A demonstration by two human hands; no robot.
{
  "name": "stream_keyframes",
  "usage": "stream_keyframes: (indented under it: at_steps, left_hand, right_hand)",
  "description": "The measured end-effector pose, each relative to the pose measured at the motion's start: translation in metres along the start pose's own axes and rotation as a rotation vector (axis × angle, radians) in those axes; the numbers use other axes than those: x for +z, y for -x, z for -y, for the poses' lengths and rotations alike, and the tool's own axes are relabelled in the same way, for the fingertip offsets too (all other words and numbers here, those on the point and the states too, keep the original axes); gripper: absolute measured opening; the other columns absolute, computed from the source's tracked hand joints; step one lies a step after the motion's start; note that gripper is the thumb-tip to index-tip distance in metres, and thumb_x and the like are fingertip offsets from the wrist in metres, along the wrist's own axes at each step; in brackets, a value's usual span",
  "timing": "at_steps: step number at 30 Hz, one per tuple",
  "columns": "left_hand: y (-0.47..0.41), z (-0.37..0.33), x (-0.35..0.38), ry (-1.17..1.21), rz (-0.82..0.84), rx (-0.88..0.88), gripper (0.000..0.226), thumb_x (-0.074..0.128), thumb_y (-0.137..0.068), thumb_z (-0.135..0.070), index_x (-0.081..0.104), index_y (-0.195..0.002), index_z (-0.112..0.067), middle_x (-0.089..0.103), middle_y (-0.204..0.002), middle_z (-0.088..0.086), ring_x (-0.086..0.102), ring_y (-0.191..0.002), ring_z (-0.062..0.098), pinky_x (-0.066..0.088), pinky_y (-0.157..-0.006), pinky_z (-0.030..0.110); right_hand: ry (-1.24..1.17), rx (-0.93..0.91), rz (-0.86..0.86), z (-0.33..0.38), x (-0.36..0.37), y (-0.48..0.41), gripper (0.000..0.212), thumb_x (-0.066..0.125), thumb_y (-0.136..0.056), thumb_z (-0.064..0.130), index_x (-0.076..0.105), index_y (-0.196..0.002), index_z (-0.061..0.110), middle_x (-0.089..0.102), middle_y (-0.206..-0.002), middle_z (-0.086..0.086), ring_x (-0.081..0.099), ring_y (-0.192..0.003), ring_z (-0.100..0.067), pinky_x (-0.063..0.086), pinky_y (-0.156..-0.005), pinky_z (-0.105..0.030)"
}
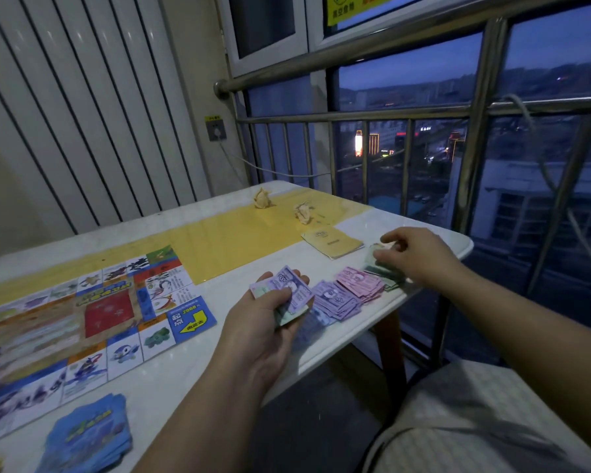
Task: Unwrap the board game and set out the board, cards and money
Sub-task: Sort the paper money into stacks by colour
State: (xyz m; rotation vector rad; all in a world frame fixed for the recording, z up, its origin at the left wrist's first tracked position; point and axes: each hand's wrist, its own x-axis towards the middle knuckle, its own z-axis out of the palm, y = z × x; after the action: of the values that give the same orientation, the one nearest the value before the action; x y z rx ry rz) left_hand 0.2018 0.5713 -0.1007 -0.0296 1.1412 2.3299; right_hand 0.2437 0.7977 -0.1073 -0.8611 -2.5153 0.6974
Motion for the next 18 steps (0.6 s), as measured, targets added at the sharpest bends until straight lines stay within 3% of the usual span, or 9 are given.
stream_keyframes:
  at_steps: [2,4,7,9,12,14,16,18]
  left_hand:
    - [0.0,0.002,0.003,-0.017,0.012,-0.006,0.03,0.043,-0.094,0.008,0.052,-0.118,-0.007,0.068,-0.093,0.016,0.066,-0.077,0.022,0.056,-0.047,0.028]
    - [-0.001,0.004,0.005,-0.066,0.016,-0.005,0.031,0.046,-0.093,0.008,0.054,-0.121,-0.003,0.068,-0.095,0.017,0.067,-0.072,0.022,0.055,-0.046,0.027]
    - [-0.002,0.008,0.007,-0.139,0.018,0.003,0.032,0.051,-0.09,0.007,0.057,-0.12,-0.002,0.07,-0.084,0.013,0.068,-0.064,0.019,0.054,-0.045,0.026]
    - [-0.001,0.01,0.008,-0.178,0.038,0.007,0.03,0.052,-0.09,0.005,0.059,-0.118,-0.003,0.071,-0.081,0.009,0.069,-0.063,0.016,0.055,-0.048,0.026]
    - [0.003,0.007,0.008,-0.174,0.052,0.012,0.023,0.052,-0.09,0.005,0.061,-0.11,-0.004,0.072,-0.071,0.007,0.069,-0.057,0.013,0.055,-0.047,0.024]
    - [0.004,0.003,0.007,-0.129,0.044,0.0,0.018,0.051,-0.09,0.007,0.061,-0.102,-0.002,0.071,-0.066,0.008,0.068,-0.055,0.014,0.055,-0.047,0.025]
    - [0.006,-0.002,0.006,-0.104,0.024,-0.008,0.014,0.051,-0.09,0.008,0.06,-0.096,-0.001,0.07,-0.064,0.01,0.067,-0.056,0.016,0.056,-0.048,0.027]
    - [0.008,-0.004,0.004,-0.12,0.011,-0.003,0.013,0.051,-0.09,0.007,0.059,-0.094,-0.002,0.07,-0.068,0.011,0.067,-0.062,0.018,0.057,-0.05,0.027]
  right_hand:
    - [0.075,-0.013,-0.107,-0.002,0.003,0.003,0.044,0.059,-0.086,0.054,0.06,-0.121,0.027,0.062,-0.112,0.003,0.049,-0.114,-0.024,0.039,-0.093,-0.04]
    - [-0.047,-0.125,-0.163,0.009,-0.002,0.013,0.039,0.057,-0.087,0.051,0.064,-0.116,0.025,0.064,-0.109,0.005,0.054,-0.104,-0.016,0.043,-0.085,-0.035]
    - [-0.36,-0.197,0.132,0.044,-0.01,0.04,0.031,0.059,-0.086,0.05,0.068,-0.091,0.021,0.067,-0.085,0.009,0.057,-0.073,-0.003,0.043,-0.062,-0.021]
    - [-0.402,-0.23,0.306,0.063,-0.009,0.054,0.029,0.066,-0.081,0.047,0.069,-0.082,0.019,0.07,-0.079,0.004,0.06,-0.067,-0.006,0.047,-0.06,-0.021]
    - [-0.444,-0.299,0.333,0.074,-0.004,0.06,0.014,0.074,-0.079,0.029,0.069,-0.078,0.016,0.069,-0.075,-0.002,0.058,-0.064,-0.006,0.047,-0.062,-0.022]
    - [-0.467,-0.286,0.323,0.077,-0.002,0.059,0.008,0.074,-0.08,0.022,0.068,-0.079,0.018,0.066,-0.07,0.001,0.054,-0.054,0.003,0.042,-0.052,-0.011]
    - [-0.509,-0.256,0.328,0.08,-0.002,0.059,0.011,0.074,-0.08,0.022,0.066,-0.086,0.017,0.067,-0.07,0.001,0.052,-0.046,0.008,0.037,-0.045,-0.006]
    - [-0.51,-0.246,0.362,0.083,0.001,0.061,0.022,0.076,-0.077,0.029,0.063,-0.092,0.017,0.072,-0.074,-0.001,0.061,-0.057,0.004,0.044,-0.054,-0.011]
